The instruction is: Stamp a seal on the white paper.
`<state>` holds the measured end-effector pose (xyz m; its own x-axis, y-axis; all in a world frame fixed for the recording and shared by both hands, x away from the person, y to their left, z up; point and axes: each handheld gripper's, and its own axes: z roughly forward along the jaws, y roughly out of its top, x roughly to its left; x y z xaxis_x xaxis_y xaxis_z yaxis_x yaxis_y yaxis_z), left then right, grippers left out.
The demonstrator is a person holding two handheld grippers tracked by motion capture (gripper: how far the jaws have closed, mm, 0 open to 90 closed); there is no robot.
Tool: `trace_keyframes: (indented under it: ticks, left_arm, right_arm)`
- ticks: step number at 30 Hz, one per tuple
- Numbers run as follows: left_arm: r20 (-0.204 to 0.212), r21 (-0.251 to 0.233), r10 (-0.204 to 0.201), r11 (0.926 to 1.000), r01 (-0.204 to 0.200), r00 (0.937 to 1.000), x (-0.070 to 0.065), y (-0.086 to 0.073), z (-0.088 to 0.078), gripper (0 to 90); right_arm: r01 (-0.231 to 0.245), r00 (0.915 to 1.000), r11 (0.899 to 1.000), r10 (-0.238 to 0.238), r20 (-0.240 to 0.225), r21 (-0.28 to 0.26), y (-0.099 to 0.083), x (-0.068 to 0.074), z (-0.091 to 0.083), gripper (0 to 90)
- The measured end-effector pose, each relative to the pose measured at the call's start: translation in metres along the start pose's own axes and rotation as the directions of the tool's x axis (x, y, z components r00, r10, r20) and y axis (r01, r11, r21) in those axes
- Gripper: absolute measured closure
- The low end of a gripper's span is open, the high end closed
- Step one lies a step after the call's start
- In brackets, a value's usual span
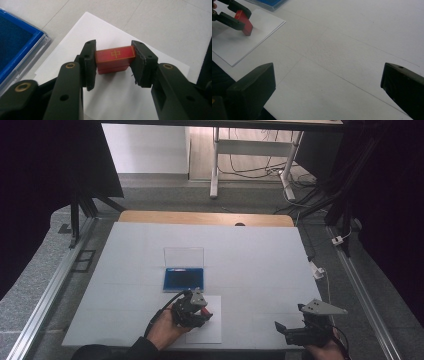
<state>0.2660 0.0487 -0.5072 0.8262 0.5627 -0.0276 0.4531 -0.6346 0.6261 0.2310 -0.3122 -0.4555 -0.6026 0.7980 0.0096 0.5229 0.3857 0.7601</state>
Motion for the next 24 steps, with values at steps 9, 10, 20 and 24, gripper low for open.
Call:
trace_keyframes:
  ticks: [9,10,20,24]
  left_arm:
    - [-0.028,-0.004,0.001,1.0,-0.001,0.9996,-0.0046,-0.0012,0.0001,58.4]
    - [-0.031,-0.005,0.0,1.0,0.0,0.9995,-0.0051,-0.0013,0.0002,58.4]
    - [-0.003,-0.005,-0.01,0.9999,0.01,0.9999,-0.0006,-0.0019,0.0001,58.4]
    - [-0.002,-0.004,-0.007,1.0,0.007,1.0,-0.0006,-0.0018,0.0002,58.4]
  right_arm:
    - [0.003,1.0,1.0,-0.003,0.002,0.002,0.0001,0.0003,0.0,0.0]
    - [0.003,1.0,1.0,-0.003,0.002,0.002,0.0002,0.0003,0.0,0.0]
    - [0.005,1.0,1.0,-0.005,0.001,0.002,0.0001,0.0005,-0.0001,0.0]
    - [0.006,1.0,1.0,-0.006,0.0,0.002,0.0001,0.0007,-0.0001,0.0]
